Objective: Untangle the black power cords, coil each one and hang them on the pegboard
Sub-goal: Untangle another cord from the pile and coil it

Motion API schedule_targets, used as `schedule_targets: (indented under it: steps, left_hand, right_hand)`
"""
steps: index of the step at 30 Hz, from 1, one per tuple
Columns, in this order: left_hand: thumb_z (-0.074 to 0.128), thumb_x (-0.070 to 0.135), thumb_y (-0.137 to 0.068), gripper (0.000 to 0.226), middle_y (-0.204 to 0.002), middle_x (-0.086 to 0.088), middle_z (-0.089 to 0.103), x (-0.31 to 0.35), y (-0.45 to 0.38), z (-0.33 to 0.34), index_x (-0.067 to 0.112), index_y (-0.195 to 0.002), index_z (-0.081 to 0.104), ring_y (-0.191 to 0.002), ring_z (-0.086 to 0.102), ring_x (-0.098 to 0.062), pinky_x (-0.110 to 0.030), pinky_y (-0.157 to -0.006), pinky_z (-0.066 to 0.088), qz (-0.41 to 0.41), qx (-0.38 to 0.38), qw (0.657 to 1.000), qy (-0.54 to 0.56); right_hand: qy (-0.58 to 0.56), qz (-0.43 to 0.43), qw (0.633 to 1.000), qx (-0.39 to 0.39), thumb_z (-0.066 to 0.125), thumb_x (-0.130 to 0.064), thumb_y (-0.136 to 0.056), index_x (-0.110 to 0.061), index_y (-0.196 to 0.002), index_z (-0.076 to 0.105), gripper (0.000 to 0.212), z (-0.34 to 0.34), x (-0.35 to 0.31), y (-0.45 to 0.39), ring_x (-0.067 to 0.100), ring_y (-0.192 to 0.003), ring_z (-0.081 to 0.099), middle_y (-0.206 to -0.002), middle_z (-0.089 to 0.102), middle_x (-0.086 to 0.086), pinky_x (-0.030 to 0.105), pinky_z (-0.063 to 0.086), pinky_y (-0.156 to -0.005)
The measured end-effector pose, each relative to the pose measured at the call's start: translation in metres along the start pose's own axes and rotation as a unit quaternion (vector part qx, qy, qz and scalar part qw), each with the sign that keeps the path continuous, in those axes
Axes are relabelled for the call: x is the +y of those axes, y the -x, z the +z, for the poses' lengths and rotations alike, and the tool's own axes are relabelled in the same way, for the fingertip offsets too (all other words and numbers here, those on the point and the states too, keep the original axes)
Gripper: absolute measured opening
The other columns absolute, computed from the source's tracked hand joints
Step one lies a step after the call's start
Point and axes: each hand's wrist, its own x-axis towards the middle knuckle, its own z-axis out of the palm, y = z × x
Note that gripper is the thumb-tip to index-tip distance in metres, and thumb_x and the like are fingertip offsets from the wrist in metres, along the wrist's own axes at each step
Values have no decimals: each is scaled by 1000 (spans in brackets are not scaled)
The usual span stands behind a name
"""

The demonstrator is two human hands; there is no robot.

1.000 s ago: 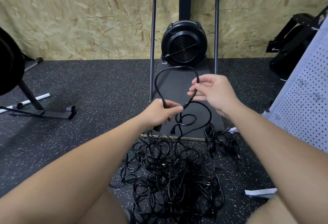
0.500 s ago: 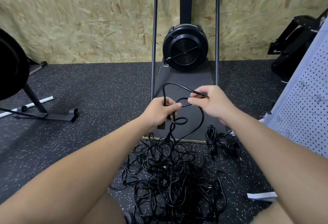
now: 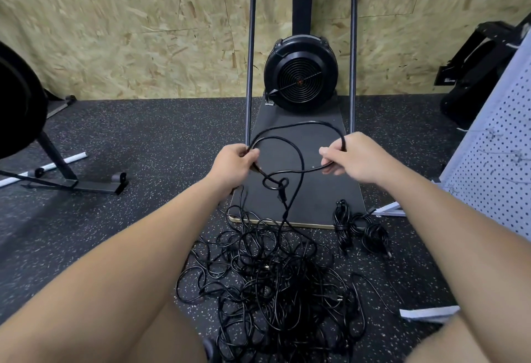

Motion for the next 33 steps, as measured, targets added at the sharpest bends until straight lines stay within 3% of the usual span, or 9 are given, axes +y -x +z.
schedule_targets:
  steps: [5, 10, 14, 17, 20, 25, 27, 30, 33]
  left_hand:
    - [69, 33, -107, 29, -75, -10, 69, -14, -7, -8, 9, -95, 78, -46, 40, -12, -24, -41, 31, -2, -7, 995, -103]
    - [66, 32, -108, 31, -70, -5, 64, -13, -6, -18, 15, -83, 73, -61, 51, -25, -29, -52, 36, 12, 9, 984, -179]
    - [64, 28, -103, 31, -73, -7, 70, -8, -3, -19, 19, -73, 64, -75, 68, -38, -34, -58, 45, 47, 42, 968, -243]
    - [69, 30, -101, 14, -102, -8, 78, 0, 2, -11, 22, -110, 76, -101, 73, -38, -42, -81, 59, 62, 16, 970, -235]
    - [78, 42, -100, 61, -135, -9, 64, 8, 11, -4, 23, -154, 55, -118, 65, -30, -42, -104, 52, 79, -20, 968, -236]
    - [78, 32, -101, 34, -133, -1, 39, 24, 24, 7, 38, -126, 56, -113, 53, -20, -42, -114, 46, 177, -66, 968, -165]
    - [76, 44, -101, 13, -127, 3, 54, 27, 27, 15, 39, -111, 70, -110, 57, -15, -41, -111, 49, 197, -135, 956, -170]
    - [70, 71, -95, 36, -94, 8, 76, 21, 38, 33, 37, -100, 81, -86, 69, -13, -37, -88, 59, 173, -225, 944, -167]
    - [79, 63, -93, 28, -83, 21, 74, 12, 42, 46, 37, -101, 83, -75, 63, 4, -25, -76, 50, 151, -227, 948, -166]
  right_hand:
    - [-95, 30, 995, 14, 66, -34, -110, 4, -88, 75, 44, -1, 5, 1, 24, -80, 83, -78, 80, 16, 37, 66, -80]
    - [-222, 52, 970, 81, 70, -46, -106, -2, -81, 66, 51, -3, -3, -1, 29, -64, 75, -66, 68, 17, 34, 61, -60]
    - [-321, 68, 937, 117, 68, -52, -105, -8, -75, 60, 54, -7, -11, -4, 26, -57, 65, -66, 62, 14, 38, 59, -60]
    - [-354, 80, 925, 114, 67, -52, -106, -10, -74, 58, 54, -6, -14, -4, 25, -57, 63, -64, 61, 10, 40, 61, -63]
    - [-348, 82, 928, 110, 66, -48, -108, -7, -76, 61, 53, -1, -16, -2, 26, -59, 65, -67, 62, 12, 44, 63, -68]
    - [-363, 97, 919, 123, 64, -45, -109, -4, -83, 62, 49, 6, -17, -4, 28, -60, 69, -63, 64, 13, 45, 66, -74]
    - [-378, 108, 909, 137, 64, -45, -110, -4, -84, 62, 48, 5, -16, -6, 28, -60, 69, -60, 65, 12, 42, 65, -69]
    - [-389, 117, 903, 137, 64, -44, -109, -4, -84, 62, 47, 7, -14, -7, 29, -60, 69, -58, 65, 12, 42, 66, -70]
    - [-397, 119, 901, 124, 65, -43, -110, -3, -87, 62, 46, 11, -13, -6, 30, -64, 71, -60, 66, 13, 44, 67, -72]
